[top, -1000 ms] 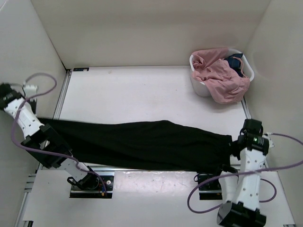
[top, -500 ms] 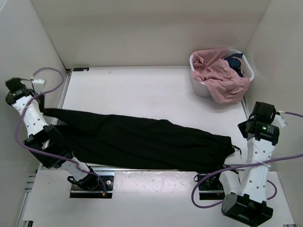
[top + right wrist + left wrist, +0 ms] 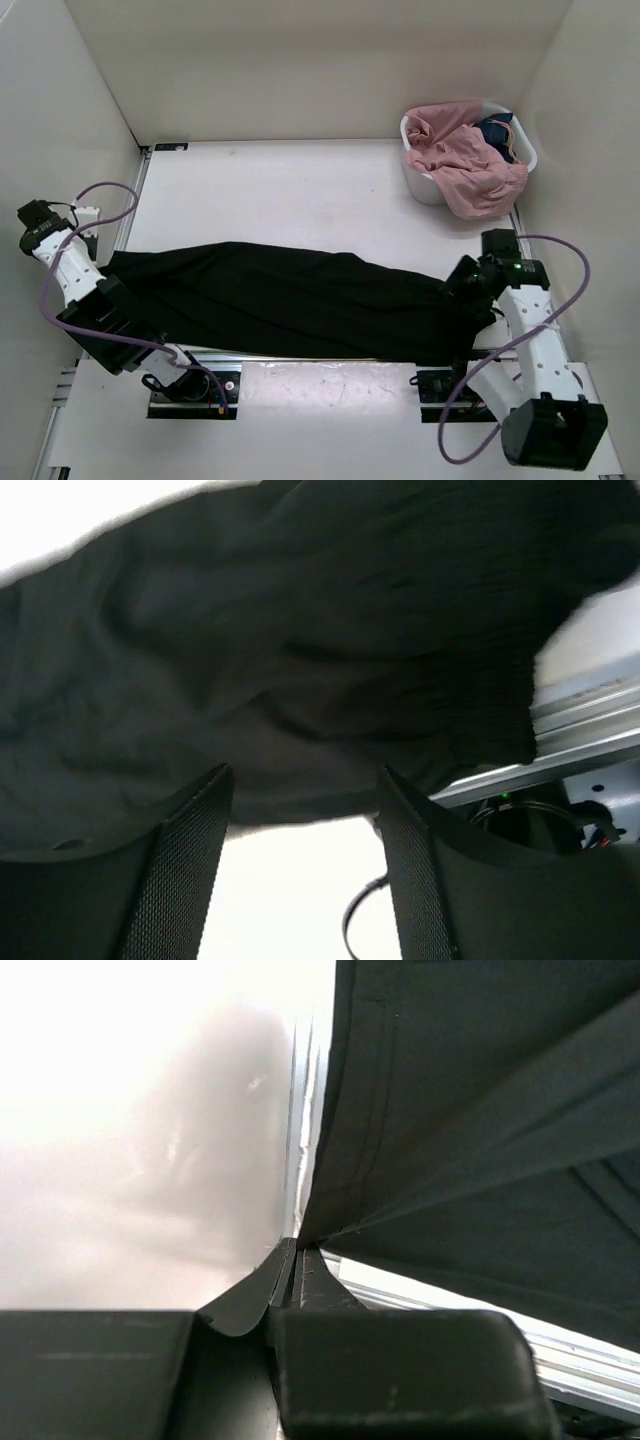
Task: Fold and stack the trousers
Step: Fold the trousers
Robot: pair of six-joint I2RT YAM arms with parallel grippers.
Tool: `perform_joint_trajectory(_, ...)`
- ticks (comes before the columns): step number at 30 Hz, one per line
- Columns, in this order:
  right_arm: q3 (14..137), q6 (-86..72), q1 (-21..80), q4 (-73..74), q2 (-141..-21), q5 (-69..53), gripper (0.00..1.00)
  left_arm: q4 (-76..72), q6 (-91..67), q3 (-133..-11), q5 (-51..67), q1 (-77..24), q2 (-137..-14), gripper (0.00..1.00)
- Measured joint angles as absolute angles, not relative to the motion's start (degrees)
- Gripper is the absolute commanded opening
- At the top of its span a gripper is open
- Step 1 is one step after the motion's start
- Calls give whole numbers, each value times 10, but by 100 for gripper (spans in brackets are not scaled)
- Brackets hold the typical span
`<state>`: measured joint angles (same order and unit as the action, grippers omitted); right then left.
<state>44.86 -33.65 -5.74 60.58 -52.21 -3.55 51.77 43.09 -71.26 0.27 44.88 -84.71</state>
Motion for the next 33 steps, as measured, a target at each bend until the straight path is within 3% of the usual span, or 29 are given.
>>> perform_joint_trajectory(5,454,-386,47,630,-532,9,70,514,431,-727,1,449,-847,14)
perform_joint_trajectory(11,368,-514,48,637,-447,65,67,513,431,-723,0,449,-845,14)
perform_joint_trajectory(19,327,-573,44,610,-544,110,67,513,435,-692,0,449,-843,14)
perform_joint_trajectory(20,325,-575,41,603,-556,114,62,514,436,-690,0,451,-843,14)
perform_joint_trajectory(21,323,-576,36,595,-567,117,42,514,436,-690,0,453,-843,14)
perform_joint_trajectory(24,313,-575,15,572,-593,123,0,514,439,-692,-3,463,-843,14)
perform_joint_trajectory(33,313,-529,-113,559,-580,125,0,514,486,-696,-42,510,-846,14)
